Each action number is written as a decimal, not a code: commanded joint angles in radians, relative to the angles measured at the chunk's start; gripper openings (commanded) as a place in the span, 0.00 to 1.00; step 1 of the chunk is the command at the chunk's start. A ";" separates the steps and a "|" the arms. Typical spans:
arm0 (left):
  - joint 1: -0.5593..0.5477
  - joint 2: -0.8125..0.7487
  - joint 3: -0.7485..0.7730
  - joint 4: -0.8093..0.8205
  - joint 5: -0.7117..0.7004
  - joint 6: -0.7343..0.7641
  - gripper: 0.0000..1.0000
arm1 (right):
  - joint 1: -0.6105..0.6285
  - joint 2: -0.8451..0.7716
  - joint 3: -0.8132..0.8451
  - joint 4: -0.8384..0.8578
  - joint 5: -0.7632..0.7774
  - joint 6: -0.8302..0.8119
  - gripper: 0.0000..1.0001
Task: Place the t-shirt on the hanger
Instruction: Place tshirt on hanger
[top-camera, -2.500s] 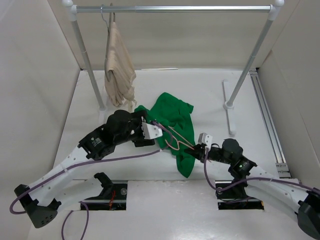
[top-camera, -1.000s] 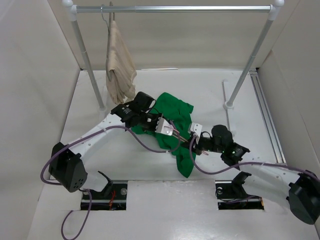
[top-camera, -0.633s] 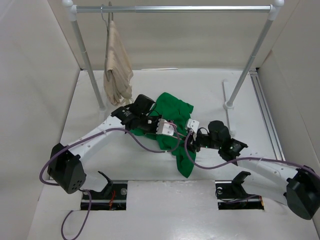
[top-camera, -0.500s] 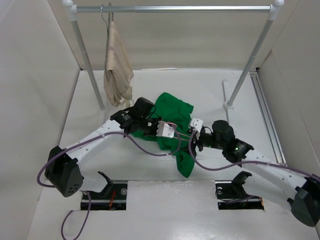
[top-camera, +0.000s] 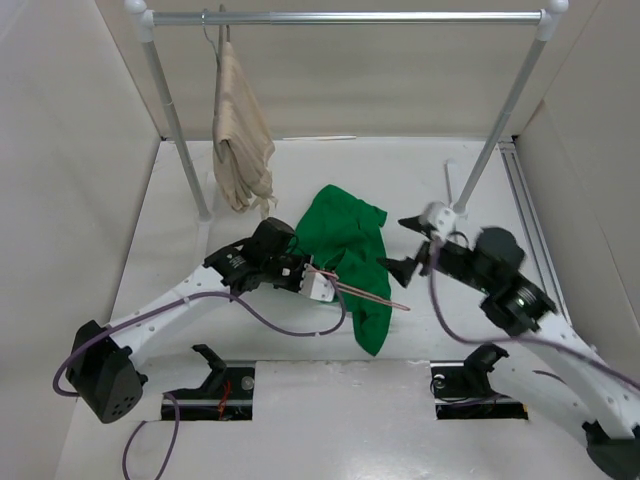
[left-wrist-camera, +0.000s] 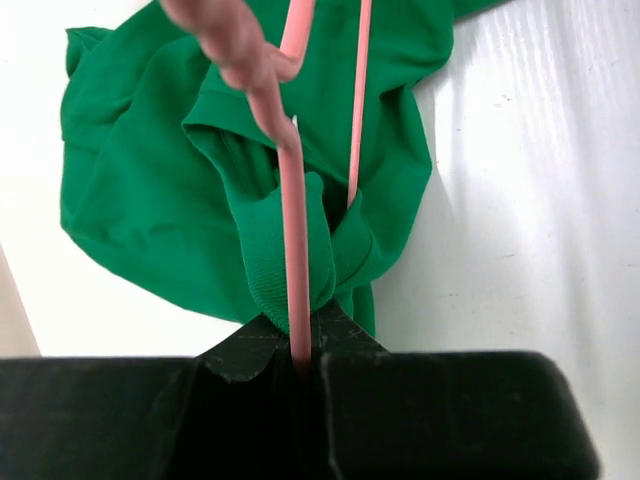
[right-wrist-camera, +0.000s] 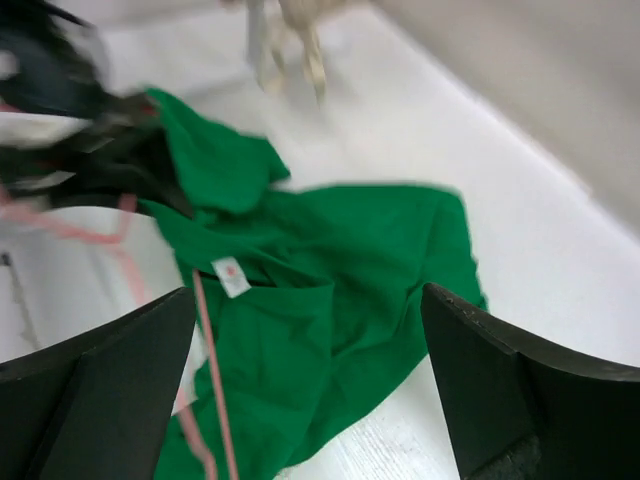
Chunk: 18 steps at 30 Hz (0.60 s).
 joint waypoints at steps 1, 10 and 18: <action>-0.012 -0.051 -0.006 0.028 0.004 0.046 0.00 | -0.028 0.348 0.081 -0.014 0.043 0.002 0.98; -0.033 -0.121 -0.048 0.049 -0.018 0.000 0.00 | -0.080 1.005 0.277 0.058 -0.361 -0.124 0.67; -0.033 -0.151 -0.069 0.135 -0.139 -0.165 0.00 | -0.099 1.025 0.161 0.174 -0.409 -0.052 0.00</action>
